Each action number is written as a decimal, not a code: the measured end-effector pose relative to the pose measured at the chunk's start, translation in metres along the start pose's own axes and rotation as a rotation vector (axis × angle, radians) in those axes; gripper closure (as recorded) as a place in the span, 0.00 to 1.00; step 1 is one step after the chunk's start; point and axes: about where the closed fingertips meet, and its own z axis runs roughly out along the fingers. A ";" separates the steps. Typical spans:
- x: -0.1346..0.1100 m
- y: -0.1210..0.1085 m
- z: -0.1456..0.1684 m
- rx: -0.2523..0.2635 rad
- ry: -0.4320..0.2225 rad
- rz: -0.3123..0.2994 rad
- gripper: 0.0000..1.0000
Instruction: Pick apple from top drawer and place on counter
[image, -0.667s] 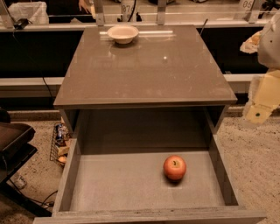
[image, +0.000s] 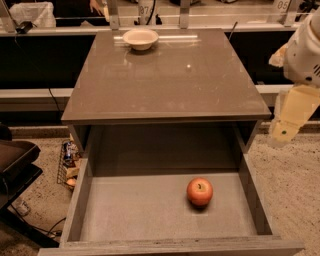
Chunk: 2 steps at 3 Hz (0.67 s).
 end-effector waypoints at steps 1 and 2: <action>0.011 0.002 0.043 -0.013 -0.008 0.022 0.00; 0.027 0.019 0.104 -0.058 -0.088 0.044 0.00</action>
Offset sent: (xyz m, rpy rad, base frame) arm -0.0011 -0.0130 -0.1997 0.3203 0.0374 -0.0170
